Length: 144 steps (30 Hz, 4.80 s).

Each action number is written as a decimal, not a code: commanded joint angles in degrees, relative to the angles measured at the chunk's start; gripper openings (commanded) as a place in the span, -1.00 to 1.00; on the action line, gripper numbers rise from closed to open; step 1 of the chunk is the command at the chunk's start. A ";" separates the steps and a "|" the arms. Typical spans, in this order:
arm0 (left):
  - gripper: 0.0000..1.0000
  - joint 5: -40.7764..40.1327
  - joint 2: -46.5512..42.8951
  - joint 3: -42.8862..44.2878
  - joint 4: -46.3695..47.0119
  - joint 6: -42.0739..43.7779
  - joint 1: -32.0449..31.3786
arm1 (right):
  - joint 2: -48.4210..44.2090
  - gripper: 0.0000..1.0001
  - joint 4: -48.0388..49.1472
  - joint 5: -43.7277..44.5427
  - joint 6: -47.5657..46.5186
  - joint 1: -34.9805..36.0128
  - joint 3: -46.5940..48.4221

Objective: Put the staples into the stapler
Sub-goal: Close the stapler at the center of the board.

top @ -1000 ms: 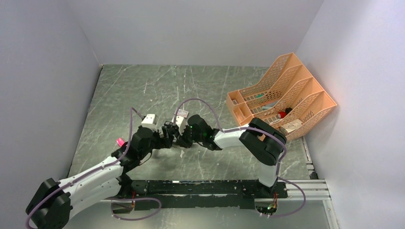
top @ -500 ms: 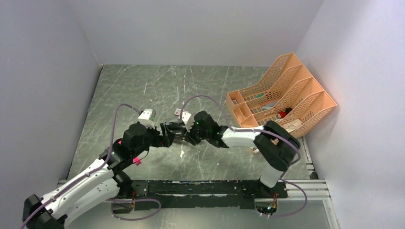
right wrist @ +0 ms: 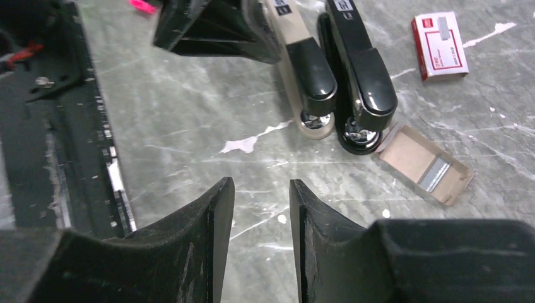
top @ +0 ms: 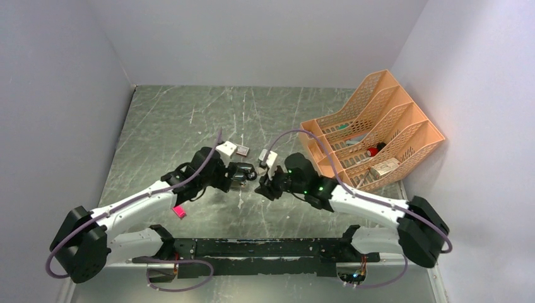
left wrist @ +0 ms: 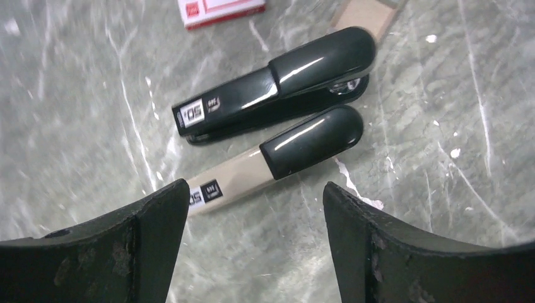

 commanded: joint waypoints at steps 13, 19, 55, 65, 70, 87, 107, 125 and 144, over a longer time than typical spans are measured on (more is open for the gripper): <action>0.49 48.46 3.66 16.61 -23.16 53.40 22.78 | -15.34 -0.16 -1.81 -8.75 7.15 -0.17 -6.98; 0.43 51.74 10.91 15.54 -24.47 60.78 23.47 | -18.35 -0.16 -2.87 -6.98 7.04 -0.16 -8.09; -0.35 36.19 29.67 14.97 -17.54 51.11 17.39 | -26.46 -0.14 2.24 4.05 14.23 -0.18 -13.47; -0.86 27.05 30.03 14.18 -8.32 24.56 -2.34 | -35.99 -0.16 -0.34 32.53 32.46 -0.18 -16.03; -0.86 18.04 31.98 17.10 -7.21 11.75 -12.18 | -35.62 -0.21 -3.51 38.88 44.33 -0.16 -15.83; -0.86 16.09 31.59 -1.33 32.83 -27.67 -20.25 | -34.44 -0.01 -8.66 47.78 70.15 -0.16 -20.28; -0.86 14.93 32.24 -4.55 33.74 -27.71 -21.07 | -11.21 0.27 6.72 43.59 83.25 -0.55 -22.62; -0.86 10.65 32.51 0.37 25.16 -23.77 -23.01 | -1.70 -0.51 12.10 41.45 86.08 -2.09 -23.88; -0.40 0.96 35.28 12.32 11.17 -8.09 -20.77 | -37.77 0.71 -21.37 53.88 84.84 -2.16 -24.33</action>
